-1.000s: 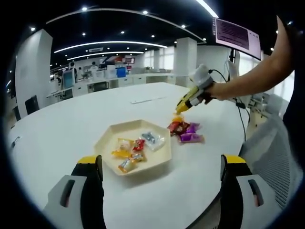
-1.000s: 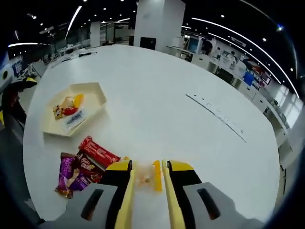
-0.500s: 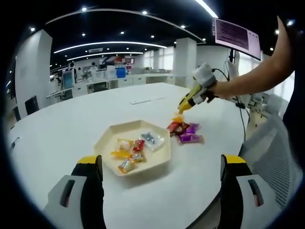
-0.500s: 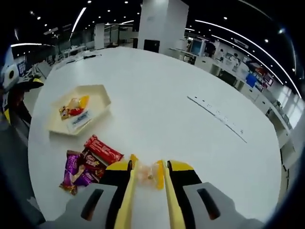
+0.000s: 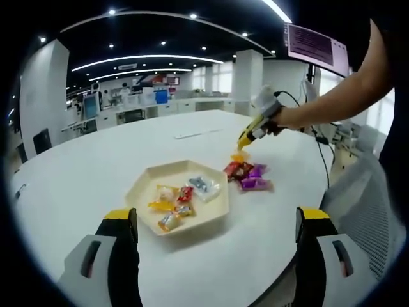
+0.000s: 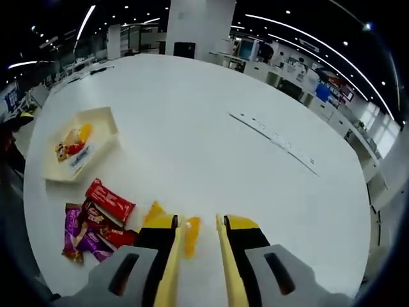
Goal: Place the target food into the container with the food tongs after gripping and lifting it, then release it inside without dropping or visibly crushing the food.
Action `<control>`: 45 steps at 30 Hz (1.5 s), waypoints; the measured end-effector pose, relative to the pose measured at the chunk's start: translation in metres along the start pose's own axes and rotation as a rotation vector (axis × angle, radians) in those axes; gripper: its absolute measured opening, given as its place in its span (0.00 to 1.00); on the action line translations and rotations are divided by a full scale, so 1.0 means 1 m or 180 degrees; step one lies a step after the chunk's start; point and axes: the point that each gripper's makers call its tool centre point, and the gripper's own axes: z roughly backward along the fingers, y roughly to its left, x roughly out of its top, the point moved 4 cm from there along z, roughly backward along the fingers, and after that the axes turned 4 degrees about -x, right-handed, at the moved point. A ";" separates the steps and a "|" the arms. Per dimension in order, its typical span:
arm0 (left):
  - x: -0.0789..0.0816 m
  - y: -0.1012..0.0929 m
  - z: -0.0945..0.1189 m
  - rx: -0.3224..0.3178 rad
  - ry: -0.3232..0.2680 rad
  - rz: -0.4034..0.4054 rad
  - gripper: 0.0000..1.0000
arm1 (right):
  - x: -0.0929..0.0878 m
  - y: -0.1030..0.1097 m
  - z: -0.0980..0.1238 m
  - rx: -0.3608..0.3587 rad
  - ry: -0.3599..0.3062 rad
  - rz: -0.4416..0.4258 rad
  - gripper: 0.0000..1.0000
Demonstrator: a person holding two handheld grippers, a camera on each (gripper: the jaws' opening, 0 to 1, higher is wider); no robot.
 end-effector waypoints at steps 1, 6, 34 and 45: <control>0.000 0.000 0.000 0.0002 0.0003 -0.0003 0.99 | -0.004 -0.002 0.003 -0.0010 0.0027 0.0019 0.28; 0.000 -0.001 -0.001 -0.0014 0.0017 -0.0010 0.99 | -0.021 -0.011 0.016 -0.0010 0.0086 -0.0038 0.28; 0.000 -0.001 0.000 -0.0019 0.0004 -0.0016 0.99 | -0.016 0.015 0.021 -0.0061 0.0131 -0.0872 0.29; 0.000 0.000 0.000 -0.0009 0.0006 0.0002 0.99 | -0.023 0.016 0.008 -0.0107 0.0247 -0.0876 0.29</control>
